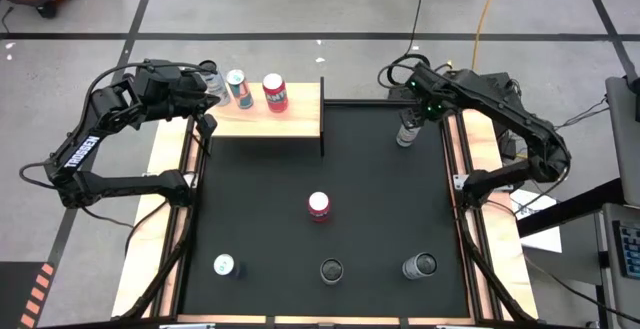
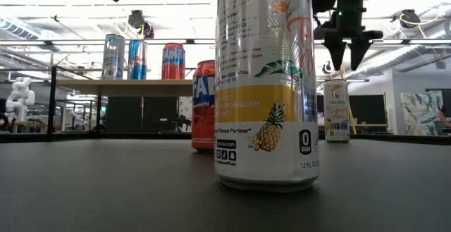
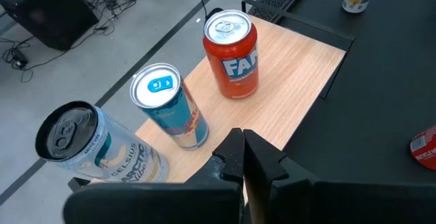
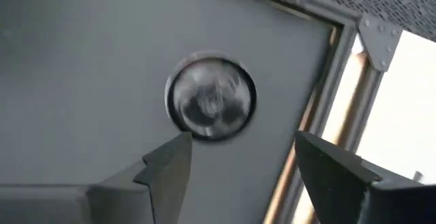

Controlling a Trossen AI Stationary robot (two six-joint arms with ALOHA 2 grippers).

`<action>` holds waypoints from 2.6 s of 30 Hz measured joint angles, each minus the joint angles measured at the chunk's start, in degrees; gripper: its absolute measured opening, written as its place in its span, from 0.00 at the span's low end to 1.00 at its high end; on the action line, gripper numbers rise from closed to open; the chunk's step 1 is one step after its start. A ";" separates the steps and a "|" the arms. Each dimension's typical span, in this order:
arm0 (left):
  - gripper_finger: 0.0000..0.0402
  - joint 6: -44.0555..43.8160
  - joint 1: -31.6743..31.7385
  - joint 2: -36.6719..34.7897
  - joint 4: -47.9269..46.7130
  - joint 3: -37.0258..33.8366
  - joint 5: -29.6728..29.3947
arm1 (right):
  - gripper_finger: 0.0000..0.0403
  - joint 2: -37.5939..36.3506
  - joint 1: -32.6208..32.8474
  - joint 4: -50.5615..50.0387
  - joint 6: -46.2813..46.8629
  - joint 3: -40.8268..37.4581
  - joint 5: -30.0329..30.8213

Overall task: Place canned beverage on shelf
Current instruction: Put the top white-yellow soda can on the shelf

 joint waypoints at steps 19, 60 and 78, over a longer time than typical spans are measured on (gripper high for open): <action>0.00 0.03 0.01 0.11 0.49 0.00 0.00 | 0.60 5.42 -0.46 6.96 -0.88 -1.92 0.00; 0.00 0.07 0.01 4.02 0.38 0.00 0.01 | 0.77 1.22 -0.69 7.63 -6.53 -2.14 -1.55; 0.00 0.11 0.00 4.02 0.38 0.00 0.00 | 0.78 1.89 -0.45 12.48 -3.35 -9.69 -1.38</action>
